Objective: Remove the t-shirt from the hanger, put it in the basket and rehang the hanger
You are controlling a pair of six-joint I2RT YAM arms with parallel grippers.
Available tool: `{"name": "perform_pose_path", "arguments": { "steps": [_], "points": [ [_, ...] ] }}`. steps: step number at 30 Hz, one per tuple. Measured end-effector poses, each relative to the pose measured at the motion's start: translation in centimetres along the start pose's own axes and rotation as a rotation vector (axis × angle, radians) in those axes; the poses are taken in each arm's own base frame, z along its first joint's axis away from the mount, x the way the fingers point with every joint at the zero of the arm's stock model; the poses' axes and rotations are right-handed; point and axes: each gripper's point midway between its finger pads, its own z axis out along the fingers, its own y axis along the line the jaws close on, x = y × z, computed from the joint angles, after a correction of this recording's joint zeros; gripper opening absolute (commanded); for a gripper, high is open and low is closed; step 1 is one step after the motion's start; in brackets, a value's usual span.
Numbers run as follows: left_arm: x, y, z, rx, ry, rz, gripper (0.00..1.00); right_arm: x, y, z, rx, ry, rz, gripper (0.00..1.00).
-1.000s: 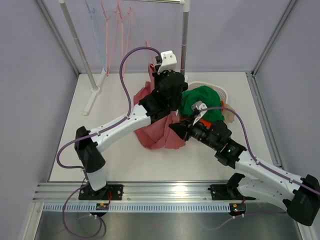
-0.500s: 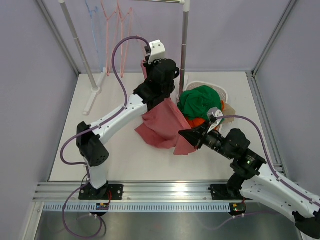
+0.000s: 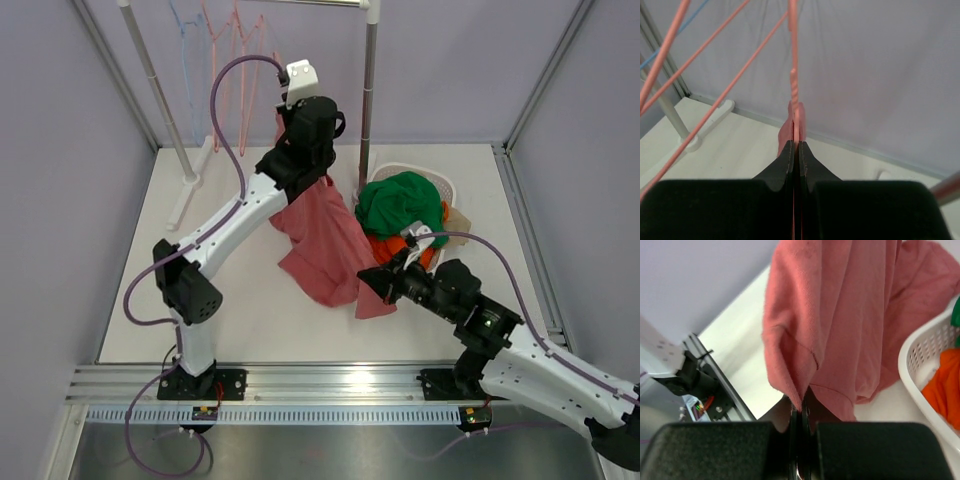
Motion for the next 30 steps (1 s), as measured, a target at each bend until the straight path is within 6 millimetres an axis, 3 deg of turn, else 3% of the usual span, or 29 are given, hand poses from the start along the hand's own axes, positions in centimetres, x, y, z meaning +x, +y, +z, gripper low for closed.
{"name": "perform_pose_path", "arguments": {
  "steps": [3, 7, 15, 21, 24, 25, 30],
  "points": [
    [1.1, 0.9, -1.7, 0.067, 0.055, 0.003, 0.0, 1.7, -1.0, 1.9, 0.054, 0.084, -0.002, 0.0],
    [-0.6, 1.8, -4.1, 0.162, 0.091, -0.054, 0.0, 2.0, -1.8, 3.9, 0.108, 0.131, -0.008, 0.0],
    [-3.3, 5.6, -11.3, 0.442, 0.149, -0.162, 0.0, -5.1, -0.7, 8.7, 0.159, 0.025, -0.064, 0.0],
    [-4.2, 6.2, -15.8, 0.661, 0.208, -0.141, 0.0, -9.7, -0.5, 11.5, 0.234, 0.004, -0.123, 0.0],
    [-4.2, 7.7, -17.5, 0.71, 0.205, -0.123, 0.0, -13.2, -0.1, 12.0, 0.262, -0.019, -0.162, 0.0],
    [-4.3, 8.6, -17.9, 0.714, 0.195, -0.116, 0.0, -15.2, 0.0, 12.1, 0.272, -0.04, -0.173, 0.0],
    [-5.5, 12.3, -19.4, 0.713, 0.096, -0.114, 0.0, -28.2, -1.2, 11.2, 0.365, -0.208, -0.212, 0.0]
  ]
}}
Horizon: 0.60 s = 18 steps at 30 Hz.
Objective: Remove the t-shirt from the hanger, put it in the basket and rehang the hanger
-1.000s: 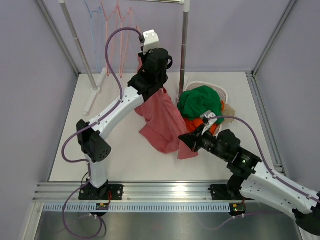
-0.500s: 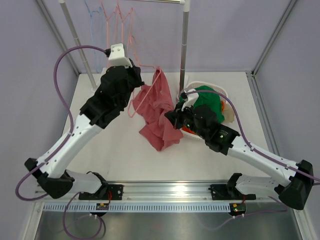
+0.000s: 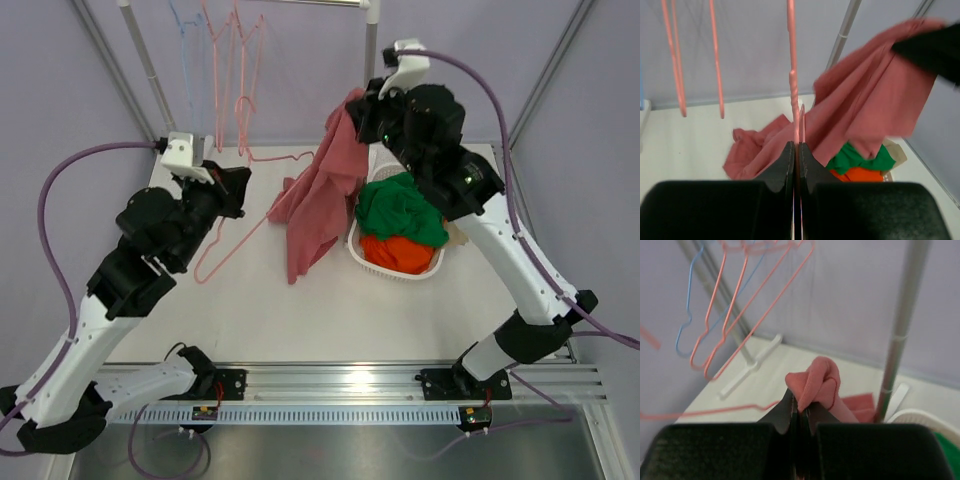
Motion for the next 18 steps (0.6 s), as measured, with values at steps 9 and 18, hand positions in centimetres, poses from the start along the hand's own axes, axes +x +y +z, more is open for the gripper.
{"name": "perform_pose_path", "arguments": {
  "steps": [9, 18],
  "points": [
    [-2.8, 1.4, -0.2, -0.057, -0.134, 0.091, 0.0, -11.1, -3.5, -2.1, 0.102, -0.21, -0.128, 0.0],
    [-3.0, 2.0, 2.6, -0.138, -0.157, 0.166, 0.0, -19.3, -8.2, -3.3, 0.338, -0.469, -0.3, 0.0]
  ]
}}
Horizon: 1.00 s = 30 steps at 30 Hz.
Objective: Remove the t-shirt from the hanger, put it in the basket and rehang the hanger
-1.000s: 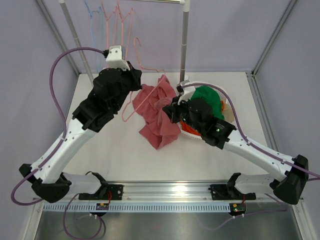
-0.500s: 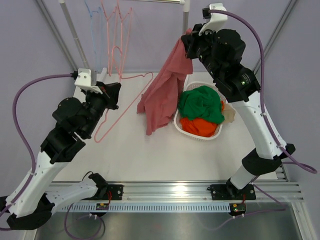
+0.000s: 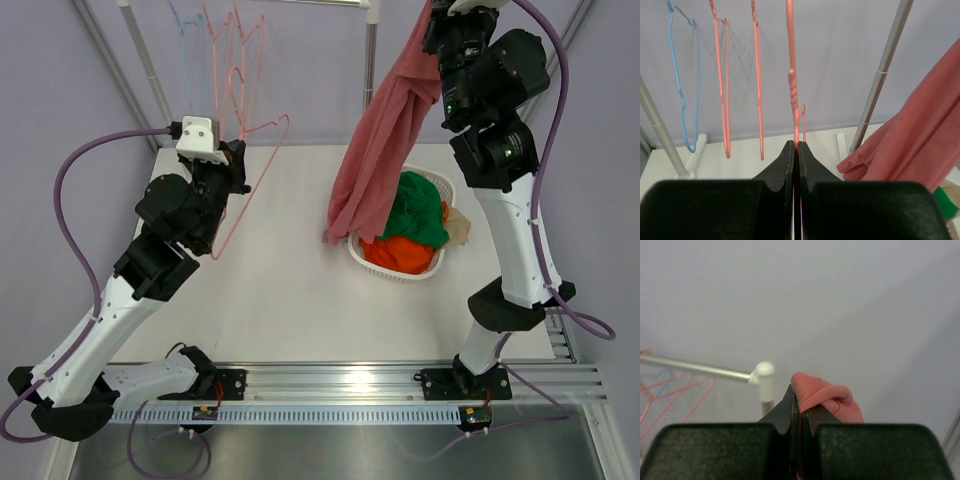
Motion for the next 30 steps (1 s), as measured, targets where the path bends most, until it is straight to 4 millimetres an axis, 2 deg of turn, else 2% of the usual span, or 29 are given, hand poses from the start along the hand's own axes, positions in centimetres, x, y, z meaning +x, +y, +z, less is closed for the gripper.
{"name": "perform_pose_path", "arguments": {
  "steps": [8, 11, 13, 15, 17, 22, 25, 27, 29, 30],
  "points": [
    [-0.4, 0.3, 1.7, -0.055, -0.027, 0.05, 0.0, -4.1, -5.0, 1.8, 0.181, -0.198, -0.106, 0.0],
    [-1.0, 0.0, 2.6, -0.065, -0.058, 0.065, 0.0, -3.3, -6.7, 1.8, 0.234, -0.186, -0.131, 0.0],
    [-1.4, -0.2, 3.3, -0.067, -0.081, 0.082, 0.0, -0.9, -7.2, 1.5, 0.248, -0.129, -0.151, 0.0],
    [-1.7, -0.5, 4.0, -0.066, -0.101, 0.097, 0.0, 2.7, -7.4, 0.6, 0.247, -0.054, -0.155, 0.0],
    [-2.8, -1.0, 4.8, -0.059, -0.129, 0.109, 0.0, 7.3, -7.3, -0.5, 0.243, 0.038, -0.144, 0.0],
    [-6.5, -2.2, 6.2, -0.034, -0.214, 0.103, 0.0, 21.8, -5.6, -4.5, 0.215, 0.321, -0.038, 0.0],
    [-8.5, -2.6, 6.4, -0.018, -0.263, 0.089, 0.0, 31.6, -3.9, -8.5, 0.2, 0.521, 0.057, 0.0],
    [-9.8, -2.8, 6.5, -0.011, -0.292, 0.085, 0.0, 37.2, -2.8, -11.5, 0.193, 0.661, 0.109, 0.0],
    [-10.9, -3.0, 6.9, -0.008, -0.315, 0.085, 0.0, 41.7, -1.9, -14.1, 0.207, 0.774, 0.167, 0.0],
    [-11.2, -3.1, 7.2, -0.005, -0.322, 0.085, 0.0, 43.2, -1.4, -15.1, 0.209, 0.815, 0.189, 0.0]
  ]
}}
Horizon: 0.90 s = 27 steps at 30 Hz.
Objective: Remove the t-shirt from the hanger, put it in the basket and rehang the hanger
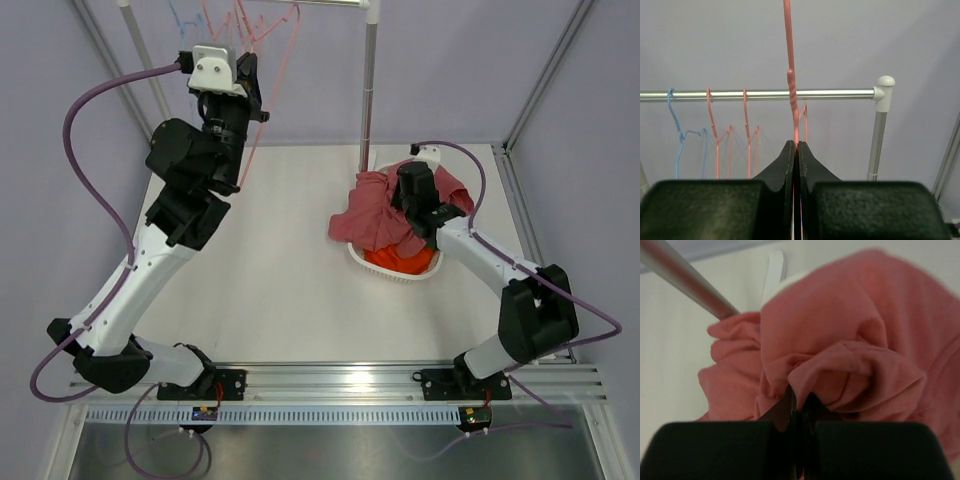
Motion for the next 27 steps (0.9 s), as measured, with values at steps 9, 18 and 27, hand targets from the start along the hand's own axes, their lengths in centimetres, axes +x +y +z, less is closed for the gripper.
{"name": "perform_pose_path", "arguments": {
  "steps": [9, 18, 27],
  "points": [
    [3.1, -1.1, 2.9, 0.028, 0.03, 0.035, 0.0, 10.6, 2.8, 3.7, -0.063, 0.3, 0.262, 0.0],
    [5.5, -2.4, 3.8, 0.06, 0.061, 0.051, 0.0, 12.7, 5.2, 5.7, -0.199, 0.321, 0.483, 0.0],
    [6.9, -3.0, 5.2, 0.066, 0.053, 0.058, 0.0, 6.9, 3.3, 0.6, -0.093, 0.264, 0.328, 1.0]
  ]
}}
